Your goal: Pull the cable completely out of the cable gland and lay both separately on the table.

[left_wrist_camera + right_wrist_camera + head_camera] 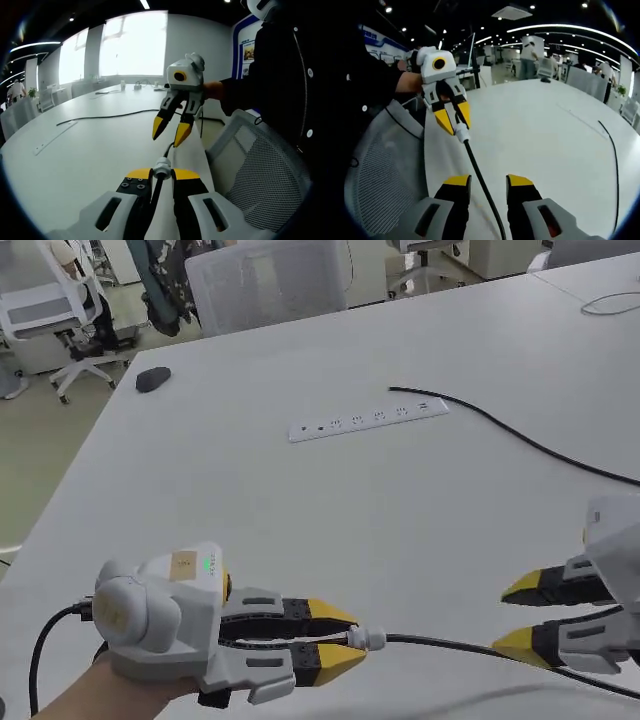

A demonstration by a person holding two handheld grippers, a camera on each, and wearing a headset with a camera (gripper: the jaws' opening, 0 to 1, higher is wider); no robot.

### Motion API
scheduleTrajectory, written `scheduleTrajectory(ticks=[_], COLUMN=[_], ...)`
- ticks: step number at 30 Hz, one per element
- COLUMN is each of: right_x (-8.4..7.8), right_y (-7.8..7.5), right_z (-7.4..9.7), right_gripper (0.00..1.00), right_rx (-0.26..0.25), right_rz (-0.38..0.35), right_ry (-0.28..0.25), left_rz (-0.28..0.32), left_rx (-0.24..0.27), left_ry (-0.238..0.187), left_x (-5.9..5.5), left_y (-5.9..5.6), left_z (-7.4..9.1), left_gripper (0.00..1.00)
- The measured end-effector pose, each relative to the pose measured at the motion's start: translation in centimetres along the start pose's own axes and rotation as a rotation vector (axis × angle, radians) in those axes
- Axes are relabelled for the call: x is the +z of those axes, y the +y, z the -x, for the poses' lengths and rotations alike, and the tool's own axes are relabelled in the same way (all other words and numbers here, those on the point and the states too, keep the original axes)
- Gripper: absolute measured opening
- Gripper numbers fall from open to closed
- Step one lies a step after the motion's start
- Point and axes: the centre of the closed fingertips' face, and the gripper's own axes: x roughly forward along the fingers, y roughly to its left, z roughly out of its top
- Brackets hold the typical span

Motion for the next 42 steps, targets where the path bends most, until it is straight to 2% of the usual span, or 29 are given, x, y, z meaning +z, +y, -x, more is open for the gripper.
scheduleTrajectory(ticks=[3,6,8,12,14,18,21,25,30,31,42], right_x=[0.5,1.4,1.7,2.0,1.9,1.9,1.5,0.6,-1.1,-1.6,-4.5], right_y=[0.8,1.7,2.1,2.4,2.7,3.0,2.7,2.0,0.6,0.1,-1.9], right_z=[-1.5,-2.4,-3.1,-3.5,-3.5,-3.4,-3.2,-2.6,-1.7,-1.4,0.4], right_gripper=[0.23,0.21,0.16,0.06,0.01,0.00,0.00,0.00,0.00,0.00,0.00], right_rx=[0.020,0.053,0.066,0.066,0.084,0.090,0.073,0.038,-0.015,-0.039,-0.089], right_rz=[0.061,0.073,0.139,0.166,0.164,0.167,0.186,0.176,0.175,0.189,0.158], right_ry=[0.020,0.006,0.026,0.038,0.042,0.043,0.065,0.087,0.134,0.152,0.208], left_rz=[-0.008,-0.009,-0.009,-0.010,-0.009,-0.002,0.002,0.002,0.010,0.015,0.030], left_rx=[-0.002,-0.008,-0.007,-0.008,-0.005,-0.006,0.002,0.010,0.036,0.040,0.063], left_ry=[0.011,0.014,0.011,0.009,0.008,-0.002,-0.006,-0.002,-0.004,-0.008,-0.002], left_x=[-0.2,-0.2,-0.2,-0.2,-0.1,-0.1,-0.1,-0.2,-0.3,-0.4,-1.0], left_y=[0.0,-0.2,-0.2,-0.3,-0.3,-0.5,-0.4,-0.2,0.4,0.5,1.0], left_z=[0.0,0.1,0.1,0.2,0.3,0.4,0.5,1.1,2.0,2.2,3.0], left_gripper=[0.15,0.15,0.15,0.15,0.15,0.15,0.15,0.15,0.15,0.15,0.15])
